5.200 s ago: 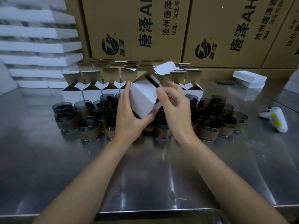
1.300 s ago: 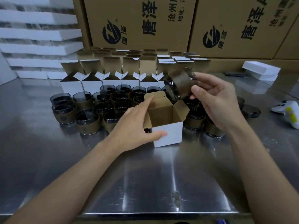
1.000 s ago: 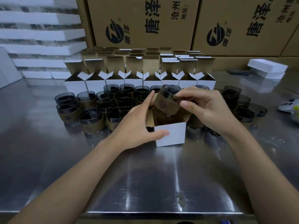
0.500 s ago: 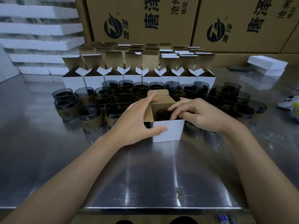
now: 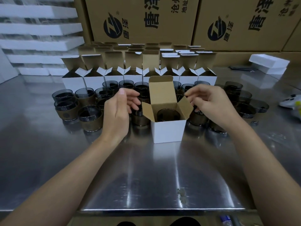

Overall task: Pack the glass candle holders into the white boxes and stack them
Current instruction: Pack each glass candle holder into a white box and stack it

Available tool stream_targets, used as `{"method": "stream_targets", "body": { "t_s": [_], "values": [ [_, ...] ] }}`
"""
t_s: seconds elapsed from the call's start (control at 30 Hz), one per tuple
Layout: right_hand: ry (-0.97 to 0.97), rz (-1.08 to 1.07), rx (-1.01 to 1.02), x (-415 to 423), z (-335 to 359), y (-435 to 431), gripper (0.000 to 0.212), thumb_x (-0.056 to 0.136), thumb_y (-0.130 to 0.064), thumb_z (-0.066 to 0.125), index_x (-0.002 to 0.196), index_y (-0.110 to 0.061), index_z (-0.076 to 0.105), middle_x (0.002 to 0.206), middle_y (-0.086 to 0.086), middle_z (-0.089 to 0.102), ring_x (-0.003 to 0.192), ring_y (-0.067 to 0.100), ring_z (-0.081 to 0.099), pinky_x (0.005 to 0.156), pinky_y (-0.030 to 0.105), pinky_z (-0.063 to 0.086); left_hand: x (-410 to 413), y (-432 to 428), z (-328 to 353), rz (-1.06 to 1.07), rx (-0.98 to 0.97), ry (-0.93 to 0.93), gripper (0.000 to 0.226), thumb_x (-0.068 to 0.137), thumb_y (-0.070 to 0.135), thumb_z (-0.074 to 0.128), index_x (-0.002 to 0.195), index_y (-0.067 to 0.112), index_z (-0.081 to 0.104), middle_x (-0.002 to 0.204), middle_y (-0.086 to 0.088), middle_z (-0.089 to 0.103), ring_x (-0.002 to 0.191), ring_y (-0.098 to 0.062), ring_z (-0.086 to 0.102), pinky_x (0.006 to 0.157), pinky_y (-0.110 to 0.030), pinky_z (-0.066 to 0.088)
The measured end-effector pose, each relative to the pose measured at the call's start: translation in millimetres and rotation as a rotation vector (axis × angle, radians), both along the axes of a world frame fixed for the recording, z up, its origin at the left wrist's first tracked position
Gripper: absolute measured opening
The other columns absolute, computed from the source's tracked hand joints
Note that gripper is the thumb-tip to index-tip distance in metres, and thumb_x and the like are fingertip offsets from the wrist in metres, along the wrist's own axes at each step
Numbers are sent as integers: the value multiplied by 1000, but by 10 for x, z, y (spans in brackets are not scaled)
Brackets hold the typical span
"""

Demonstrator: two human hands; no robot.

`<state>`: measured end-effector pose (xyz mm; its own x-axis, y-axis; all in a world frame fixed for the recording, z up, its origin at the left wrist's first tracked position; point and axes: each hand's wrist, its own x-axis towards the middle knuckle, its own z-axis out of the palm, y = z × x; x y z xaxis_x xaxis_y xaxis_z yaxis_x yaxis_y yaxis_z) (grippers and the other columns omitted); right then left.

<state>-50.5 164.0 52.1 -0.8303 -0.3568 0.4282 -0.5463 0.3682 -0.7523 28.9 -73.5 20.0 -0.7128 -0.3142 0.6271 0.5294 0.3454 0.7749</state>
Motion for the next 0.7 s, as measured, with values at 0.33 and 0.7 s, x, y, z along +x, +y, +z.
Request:
{"method": "stream_targets", "body": {
  "t_s": [0.33,0.7],
  "values": [
    [-135,129,12,48,-75,-154,48,81,-18,77,121,-35,57,101,-9,60,71,14,66,62,21,53,29,126,-70,-140,-345,-24,47,102,26,26,107,3,67,105,-2,68,104,-8,60,89,-22,44],
    [-278,124,38,18,-76,-164,81,84,-15,74,151,-18,29,99,-18,72,86,-1,68,66,11,52,4,164,-42,-58,-402,-154,24,91,10,60,103,31,62,102,16,63,101,6,55,84,-6,41]
  ]
}}
